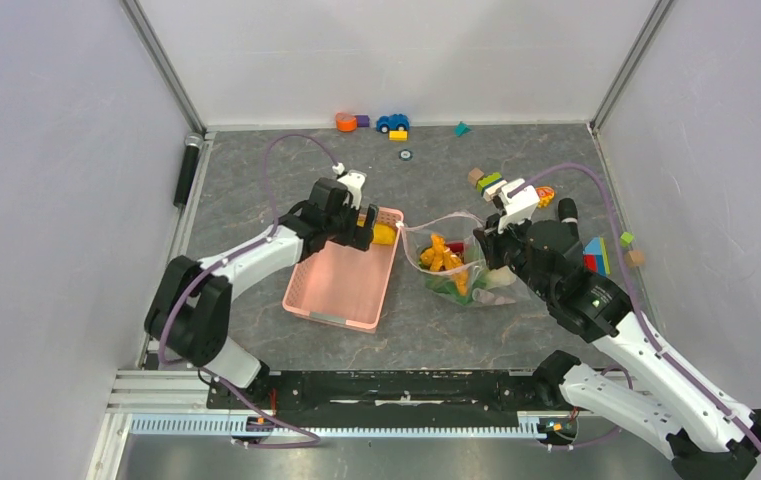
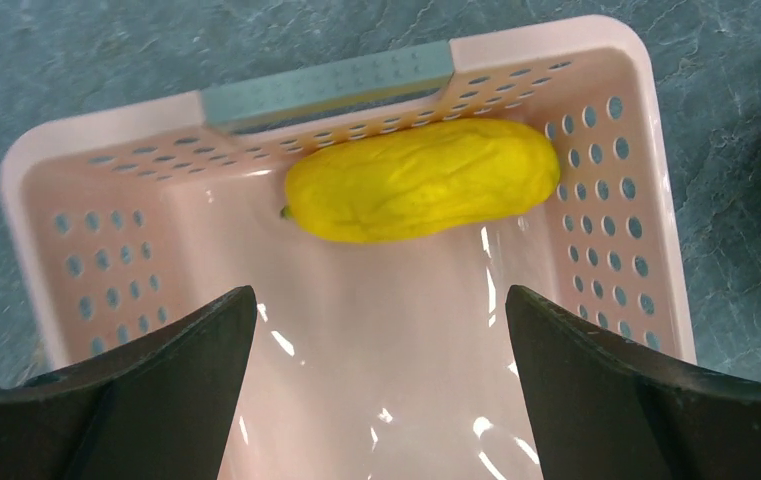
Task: Place the food in the zip-top bag and seal the zipper
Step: Pick up the fake fruit from the bin.
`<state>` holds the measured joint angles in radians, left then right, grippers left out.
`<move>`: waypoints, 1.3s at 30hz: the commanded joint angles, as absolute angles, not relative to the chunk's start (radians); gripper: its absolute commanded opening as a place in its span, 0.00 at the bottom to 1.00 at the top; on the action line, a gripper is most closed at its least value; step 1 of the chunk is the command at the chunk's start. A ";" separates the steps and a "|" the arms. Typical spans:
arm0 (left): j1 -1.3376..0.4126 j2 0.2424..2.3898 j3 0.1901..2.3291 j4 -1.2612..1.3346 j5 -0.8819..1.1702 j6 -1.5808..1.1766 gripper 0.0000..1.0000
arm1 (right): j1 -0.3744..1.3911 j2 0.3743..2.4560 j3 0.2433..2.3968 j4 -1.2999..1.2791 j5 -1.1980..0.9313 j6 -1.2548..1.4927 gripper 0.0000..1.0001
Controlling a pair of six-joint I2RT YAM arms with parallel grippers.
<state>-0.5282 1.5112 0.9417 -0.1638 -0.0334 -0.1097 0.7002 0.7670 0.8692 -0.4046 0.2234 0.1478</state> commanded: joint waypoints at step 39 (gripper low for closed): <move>-0.520 1.739 1.153 -0.364 0.131 -0.083 0.86 | 0.702 0.743 0.878 -0.385 0.250 0.112 0.09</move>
